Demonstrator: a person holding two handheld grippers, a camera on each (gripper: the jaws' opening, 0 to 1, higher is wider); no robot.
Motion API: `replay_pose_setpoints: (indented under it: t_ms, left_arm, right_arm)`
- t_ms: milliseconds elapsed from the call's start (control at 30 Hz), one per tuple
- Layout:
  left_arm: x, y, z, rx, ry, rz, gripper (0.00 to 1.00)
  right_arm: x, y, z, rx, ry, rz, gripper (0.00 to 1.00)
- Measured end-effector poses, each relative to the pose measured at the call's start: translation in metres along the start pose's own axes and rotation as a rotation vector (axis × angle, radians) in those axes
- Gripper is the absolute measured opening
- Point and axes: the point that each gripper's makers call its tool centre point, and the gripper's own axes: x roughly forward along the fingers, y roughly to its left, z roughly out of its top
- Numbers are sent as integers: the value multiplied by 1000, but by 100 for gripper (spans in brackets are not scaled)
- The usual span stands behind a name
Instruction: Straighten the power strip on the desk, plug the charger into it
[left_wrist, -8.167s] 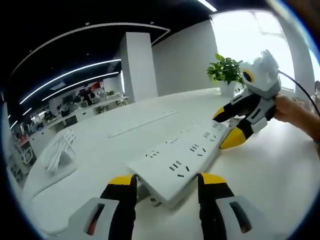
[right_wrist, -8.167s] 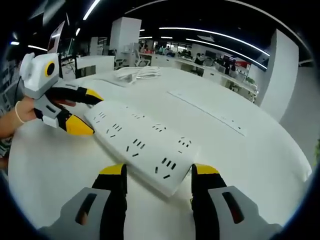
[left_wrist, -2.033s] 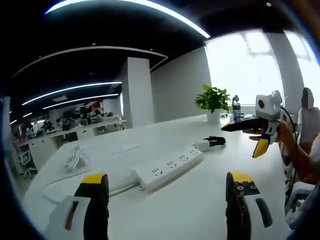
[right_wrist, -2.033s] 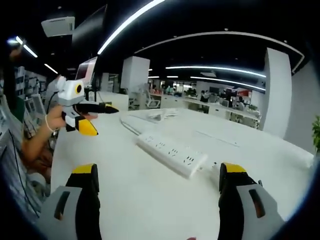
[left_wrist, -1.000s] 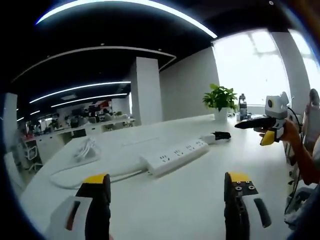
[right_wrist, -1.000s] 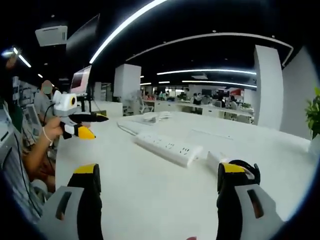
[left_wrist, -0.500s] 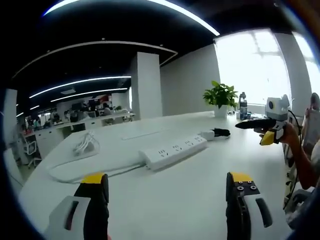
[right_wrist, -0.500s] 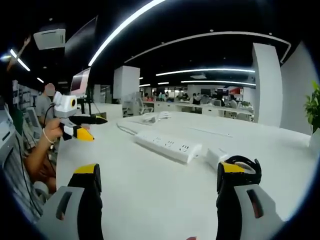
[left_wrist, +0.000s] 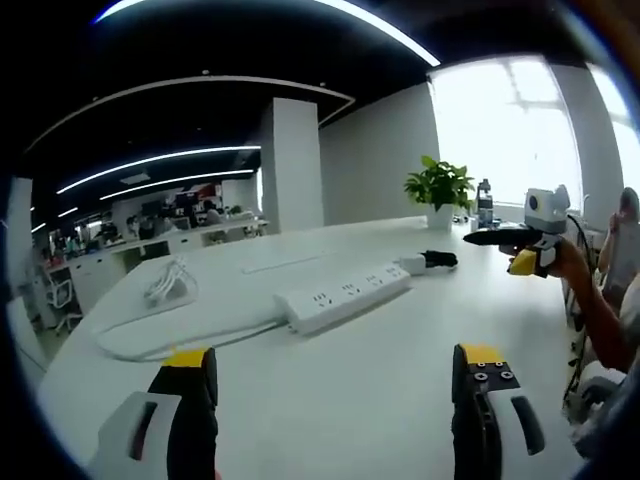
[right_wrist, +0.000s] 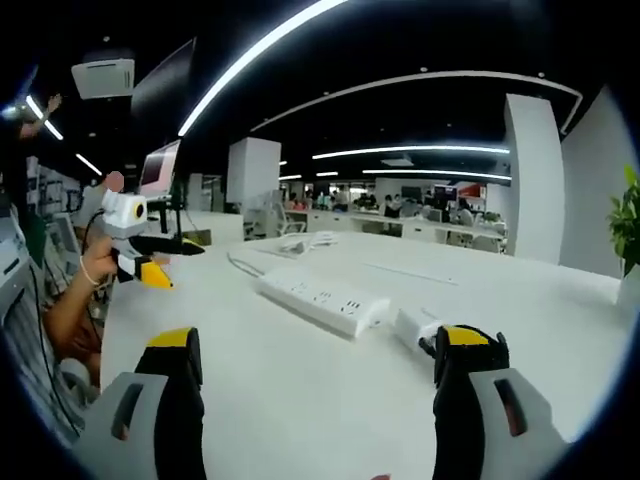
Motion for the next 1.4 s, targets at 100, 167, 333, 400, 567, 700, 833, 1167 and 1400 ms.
replay_pose_setpoints:
  t_ms: [100, 167, 333, 400, 567, 700, 833, 1167, 1400]
  left_arm:
    - [-1, -1, 0, 5, 5, -2, 99]
    - [-1, -2, 0, 5, 4, -5, 99]
    - [-3, -2, 2, 8, 0, -4, 99]
    - [-3, -2, 1, 6, 2, -5, 99]
    - [-4, -2, 3, 9, -6, -5, 99]
    - [-4, -4, 4, 6, -12, -10, 99]
    - [-4, -5, 3, 7, -11, -13, 99]
    - [-6, -5, 3, 13, -10, -10, 99]
    - [-7, -3, 4, 26, -4, 7, 99]
  right_arm:
    - [4, -9, -1, 7, 5, 0, 96]
    - [6, -13, 0, 1, 0, 3, 96]
    - [9, -19, 3, 11, -4, 20, 96]
    - [10, -22, 3, 14, -4, 20, 96]
    - [13, -33, 4, 9, -2, 11, 96]
    - [16, -48, 10, 9, -21, -3, 96]
    - [20, -62, 15, -19, -11, -21, 96]
    - [25, -87, 30, -13, -55, -40, 96]
    - [28, -104, 26, -15, -63, -67, 97]
